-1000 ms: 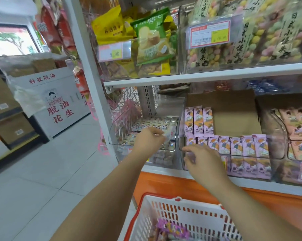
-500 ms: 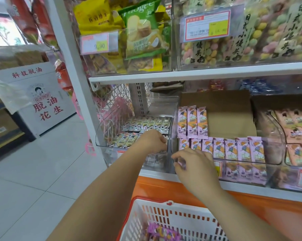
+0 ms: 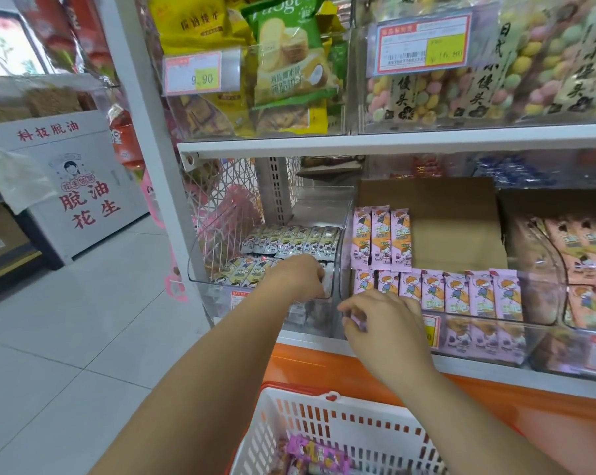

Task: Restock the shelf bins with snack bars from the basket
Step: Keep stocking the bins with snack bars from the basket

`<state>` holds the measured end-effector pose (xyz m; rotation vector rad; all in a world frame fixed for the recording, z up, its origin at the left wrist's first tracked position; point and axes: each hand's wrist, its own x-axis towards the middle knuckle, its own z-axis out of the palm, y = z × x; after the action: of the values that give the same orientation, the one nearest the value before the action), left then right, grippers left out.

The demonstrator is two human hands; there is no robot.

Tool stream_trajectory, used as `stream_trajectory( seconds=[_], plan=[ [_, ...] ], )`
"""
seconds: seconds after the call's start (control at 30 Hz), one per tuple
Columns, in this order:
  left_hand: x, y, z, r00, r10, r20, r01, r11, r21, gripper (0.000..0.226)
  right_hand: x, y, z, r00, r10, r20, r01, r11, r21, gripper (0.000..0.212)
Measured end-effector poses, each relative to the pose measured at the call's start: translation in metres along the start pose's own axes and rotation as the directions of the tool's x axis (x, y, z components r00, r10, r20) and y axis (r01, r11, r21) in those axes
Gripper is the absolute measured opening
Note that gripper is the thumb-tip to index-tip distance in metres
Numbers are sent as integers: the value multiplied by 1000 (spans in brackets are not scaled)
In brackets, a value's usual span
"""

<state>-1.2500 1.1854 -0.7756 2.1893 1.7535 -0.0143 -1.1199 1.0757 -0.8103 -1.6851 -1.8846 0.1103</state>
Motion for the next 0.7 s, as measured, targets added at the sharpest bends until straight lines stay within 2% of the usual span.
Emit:
stream_trajectory(
  seconds=[0.17,0.27,0.43,0.7],
  plan=[
    [3,-1,2,1000,11,18,-11,999,-35,22,1,0,1,1000,3,-6,-3,1000,-2,23],
    [7,2,3,999,-38,-1,38,999,-27,8,1,-1,1,1000,8,-15,-8,1000,-2,23],
    [14,5,3,996,-94,6,94,996,-2,29,1,-2,2,1000,10,-17,-10,1000,-9,23],
    [18,14,5,996,-90,26,87,990,114,22,0,0,1,1000,-16,7,16,1000,-5,22]
  ],
)
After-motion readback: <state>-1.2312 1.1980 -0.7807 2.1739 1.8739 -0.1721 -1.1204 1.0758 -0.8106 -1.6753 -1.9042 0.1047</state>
